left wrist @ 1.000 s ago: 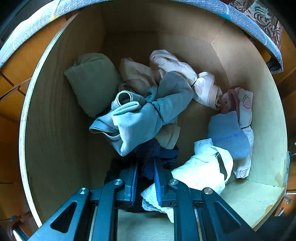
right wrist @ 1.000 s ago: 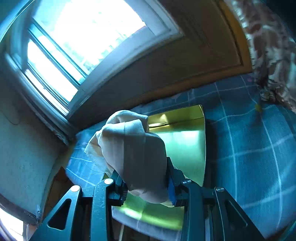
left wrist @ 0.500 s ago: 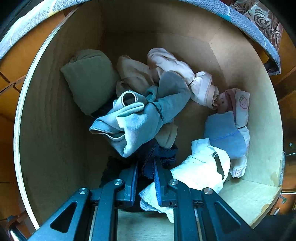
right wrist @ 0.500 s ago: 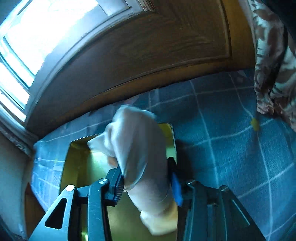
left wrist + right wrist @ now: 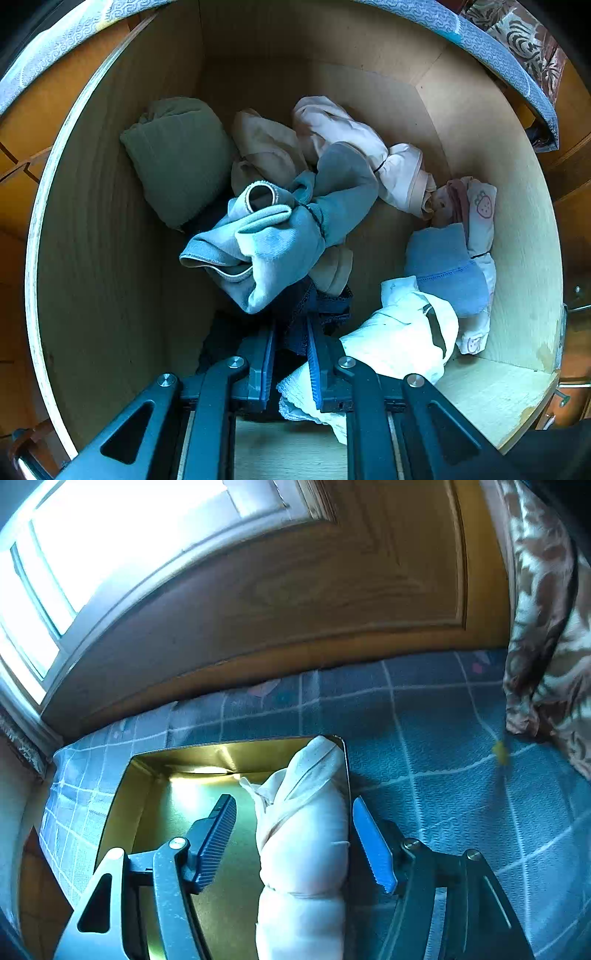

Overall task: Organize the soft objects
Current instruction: 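Carry the white cloth into the gold box and open the right gripper, then move the right gripper back toward the open drawer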

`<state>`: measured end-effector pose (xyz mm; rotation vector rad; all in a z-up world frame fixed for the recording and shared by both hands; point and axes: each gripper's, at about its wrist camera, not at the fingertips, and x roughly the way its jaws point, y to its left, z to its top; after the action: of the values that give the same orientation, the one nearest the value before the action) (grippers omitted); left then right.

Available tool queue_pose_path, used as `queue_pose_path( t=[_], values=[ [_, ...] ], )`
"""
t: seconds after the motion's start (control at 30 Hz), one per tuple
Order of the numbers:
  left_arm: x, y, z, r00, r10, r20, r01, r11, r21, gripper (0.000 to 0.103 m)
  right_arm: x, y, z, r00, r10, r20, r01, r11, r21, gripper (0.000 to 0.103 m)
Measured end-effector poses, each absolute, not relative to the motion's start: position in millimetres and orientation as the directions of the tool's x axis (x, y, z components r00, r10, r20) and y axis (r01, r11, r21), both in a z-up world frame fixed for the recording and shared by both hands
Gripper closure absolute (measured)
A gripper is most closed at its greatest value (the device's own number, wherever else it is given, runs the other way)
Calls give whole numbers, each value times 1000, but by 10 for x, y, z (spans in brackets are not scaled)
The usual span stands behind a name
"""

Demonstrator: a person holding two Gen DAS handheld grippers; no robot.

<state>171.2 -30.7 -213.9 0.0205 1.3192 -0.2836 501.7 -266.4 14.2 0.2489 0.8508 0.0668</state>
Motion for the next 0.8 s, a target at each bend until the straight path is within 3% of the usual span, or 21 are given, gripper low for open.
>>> queue_pose_path(
  t=[0.8],
  values=[
    [1693, -277, -2123, 231, -211, -950, 216, 963, -161, 88, 3666, -2806, 220, 715, 284, -639, -121, 950, 288, 32]
  ],
)
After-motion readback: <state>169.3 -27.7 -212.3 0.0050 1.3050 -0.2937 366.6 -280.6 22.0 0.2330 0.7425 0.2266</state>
